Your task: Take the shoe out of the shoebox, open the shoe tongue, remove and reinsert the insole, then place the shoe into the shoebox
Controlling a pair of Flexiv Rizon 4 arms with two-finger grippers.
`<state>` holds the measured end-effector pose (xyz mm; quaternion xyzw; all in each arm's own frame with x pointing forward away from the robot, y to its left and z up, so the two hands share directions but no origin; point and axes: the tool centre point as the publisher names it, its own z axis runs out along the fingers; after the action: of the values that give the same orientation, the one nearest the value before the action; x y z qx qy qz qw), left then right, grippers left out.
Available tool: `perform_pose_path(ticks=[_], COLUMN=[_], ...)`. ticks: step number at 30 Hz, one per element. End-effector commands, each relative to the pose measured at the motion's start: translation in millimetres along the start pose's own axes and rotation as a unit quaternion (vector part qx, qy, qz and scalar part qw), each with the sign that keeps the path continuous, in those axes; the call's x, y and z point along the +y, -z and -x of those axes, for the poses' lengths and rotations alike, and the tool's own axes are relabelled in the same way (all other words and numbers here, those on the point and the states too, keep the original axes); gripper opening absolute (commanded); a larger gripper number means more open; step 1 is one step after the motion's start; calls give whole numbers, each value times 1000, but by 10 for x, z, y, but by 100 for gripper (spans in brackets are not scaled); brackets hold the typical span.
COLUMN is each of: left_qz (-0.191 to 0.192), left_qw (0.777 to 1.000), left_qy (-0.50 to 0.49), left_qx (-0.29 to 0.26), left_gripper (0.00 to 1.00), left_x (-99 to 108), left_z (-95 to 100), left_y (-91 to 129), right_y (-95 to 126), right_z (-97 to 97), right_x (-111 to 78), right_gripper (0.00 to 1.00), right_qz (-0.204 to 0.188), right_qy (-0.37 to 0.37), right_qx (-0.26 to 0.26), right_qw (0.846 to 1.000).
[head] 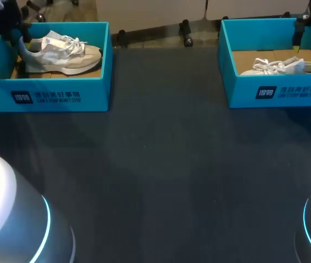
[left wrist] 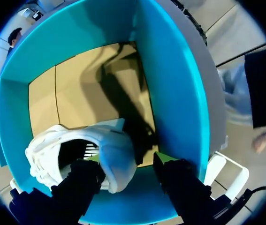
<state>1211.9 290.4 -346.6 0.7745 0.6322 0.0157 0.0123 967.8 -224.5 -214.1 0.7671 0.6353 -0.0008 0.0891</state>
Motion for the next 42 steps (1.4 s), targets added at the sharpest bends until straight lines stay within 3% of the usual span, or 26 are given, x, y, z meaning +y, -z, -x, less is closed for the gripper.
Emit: perform_pose_path(ticks=[1, 6, 14, 18, 19, 22, 25, 32, 42], left_qz=[-6, -13, -19, -21, -22, -21, -19, -13, -21], left_qw=[1000, 1000, 1000, 1000, 1000, 1000, 1000, 1000, 999], left_qy=[-2, -2, 0, 1, 1, -1, -6, -7, 35], left_qx=[0, -2, -3, -2, -2, -4, -5, -5, 9], left_gripper=[58, 49, 48, 39, 28, 18, 0, 0, 0], left_x=[24, 4, -14, -36, -40, -54, -69, -76, -66], left_z=[-12, 3, 5, -3, -5, -8, -21, -59, -72], left_y=[-60, -120, -171, -187, -188, -181, -147, -7, 394], right_y=[2, 2, 2, 2, 2, 2, 2, 2, 2], right_z=[3, 3, 3, 3, 3, 3, 3, 3, 3], right_x=[-11, -11, -11, -11, -11, -11, -11, -11, -11], right_gripper=[100, 100, 100, 100, 100, 100, 100, 100, 100], right_qz=[1, 1, 1, 1, 1, 1, 1, 1, 1], right_qy=[0, 0, 0, 0, 0, 0, 0, 0, 0], right_qx=[0, 0, 0, 0, 0, 0, 0, 0, 0], right_qw=[1000, 1000, 1000, 1000, 1000, 1000, 1000, 1000, 1000])
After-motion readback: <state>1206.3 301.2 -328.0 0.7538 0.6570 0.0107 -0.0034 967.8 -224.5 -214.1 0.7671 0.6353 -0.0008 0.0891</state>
